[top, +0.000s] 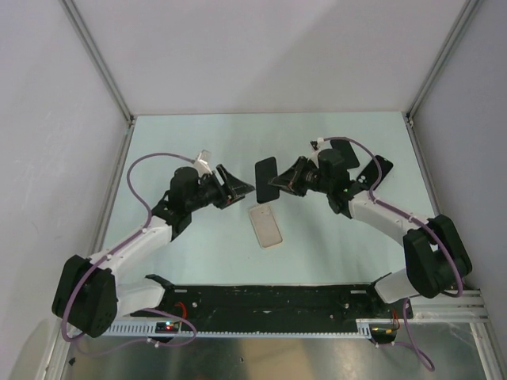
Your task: Put the phone into the phone case
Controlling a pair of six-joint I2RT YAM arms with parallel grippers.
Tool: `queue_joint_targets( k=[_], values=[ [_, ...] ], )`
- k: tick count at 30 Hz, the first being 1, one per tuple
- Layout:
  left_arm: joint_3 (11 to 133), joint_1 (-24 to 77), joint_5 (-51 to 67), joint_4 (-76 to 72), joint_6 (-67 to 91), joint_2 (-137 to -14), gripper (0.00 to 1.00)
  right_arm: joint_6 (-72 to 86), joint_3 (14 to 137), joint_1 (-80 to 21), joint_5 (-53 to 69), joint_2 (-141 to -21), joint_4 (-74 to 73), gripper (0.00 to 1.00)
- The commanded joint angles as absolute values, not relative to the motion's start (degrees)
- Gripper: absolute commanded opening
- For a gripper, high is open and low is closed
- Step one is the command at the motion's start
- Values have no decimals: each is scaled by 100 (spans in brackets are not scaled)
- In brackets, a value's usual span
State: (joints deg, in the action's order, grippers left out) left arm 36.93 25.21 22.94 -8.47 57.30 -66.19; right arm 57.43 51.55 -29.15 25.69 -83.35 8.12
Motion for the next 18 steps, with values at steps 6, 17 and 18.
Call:
queue_joint_targets(
  k=[6, 17, 18],
  values=[
    [3588, 2509, 2936, -1756, 6260, -6651, 61, 6986, 4636, -3079, 2546, -8103, 3546, 0],
    [3594, 2505, 3223, -2072, 6513, -6864, 55, 7557, 4562, -3358, 2392, -8309, 4107, 0],
    [3586, 2505, 3238, -2108, 6535, -6868, 54, 7558, 4557, -3384, 2396, -8334, 4132, 0]
  ],
)
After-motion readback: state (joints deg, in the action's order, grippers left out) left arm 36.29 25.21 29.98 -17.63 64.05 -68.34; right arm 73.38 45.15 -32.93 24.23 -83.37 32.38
